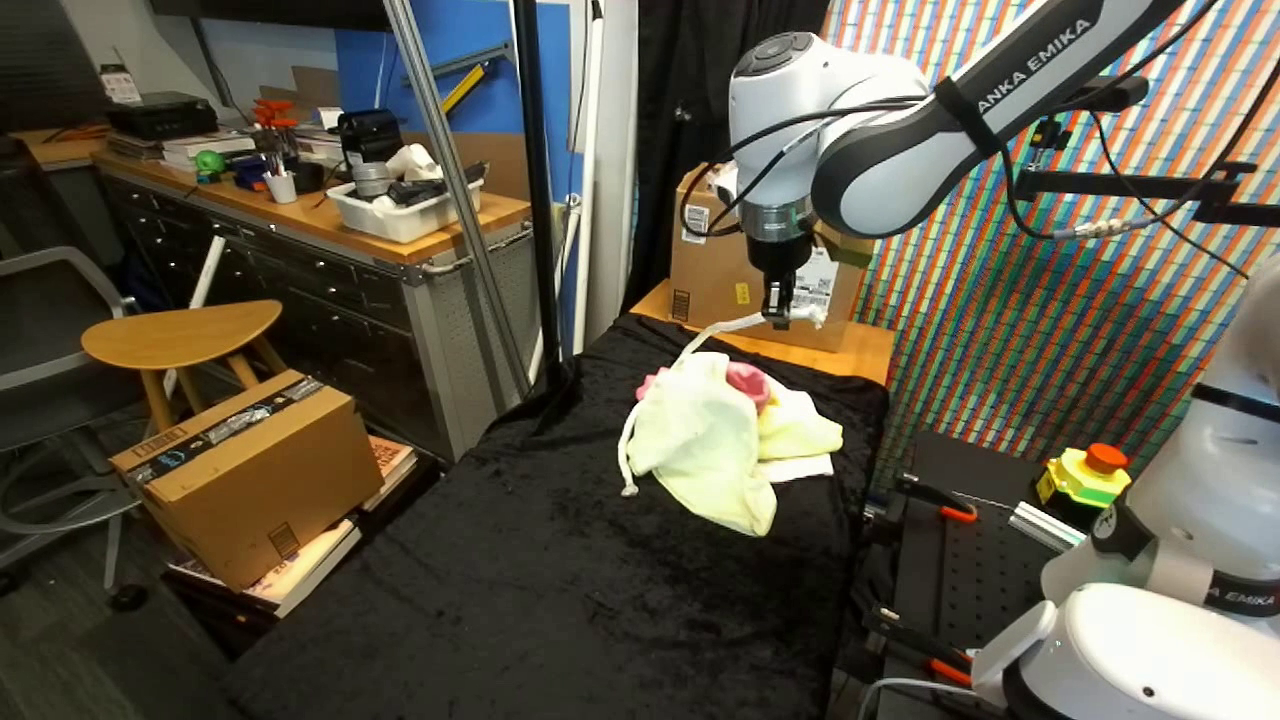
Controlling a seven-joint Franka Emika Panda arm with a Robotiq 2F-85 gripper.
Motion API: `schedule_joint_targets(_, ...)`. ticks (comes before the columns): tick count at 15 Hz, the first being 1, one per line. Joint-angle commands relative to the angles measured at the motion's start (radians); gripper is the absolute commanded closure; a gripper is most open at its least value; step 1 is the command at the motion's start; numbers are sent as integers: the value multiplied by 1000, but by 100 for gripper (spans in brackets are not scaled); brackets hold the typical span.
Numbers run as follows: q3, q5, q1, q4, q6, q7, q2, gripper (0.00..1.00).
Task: Pile up all the objects on the table
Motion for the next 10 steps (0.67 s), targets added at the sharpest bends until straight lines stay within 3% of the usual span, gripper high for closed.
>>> schedule_joint_targets(1,48,8,58,1,-7,-85,11,95)
schedule_joint_targets(5,83,-16,97,25,-47,-108,89,96)
schedule_joint_targets(10,76,-59,107,62,-72,-112,211,96)
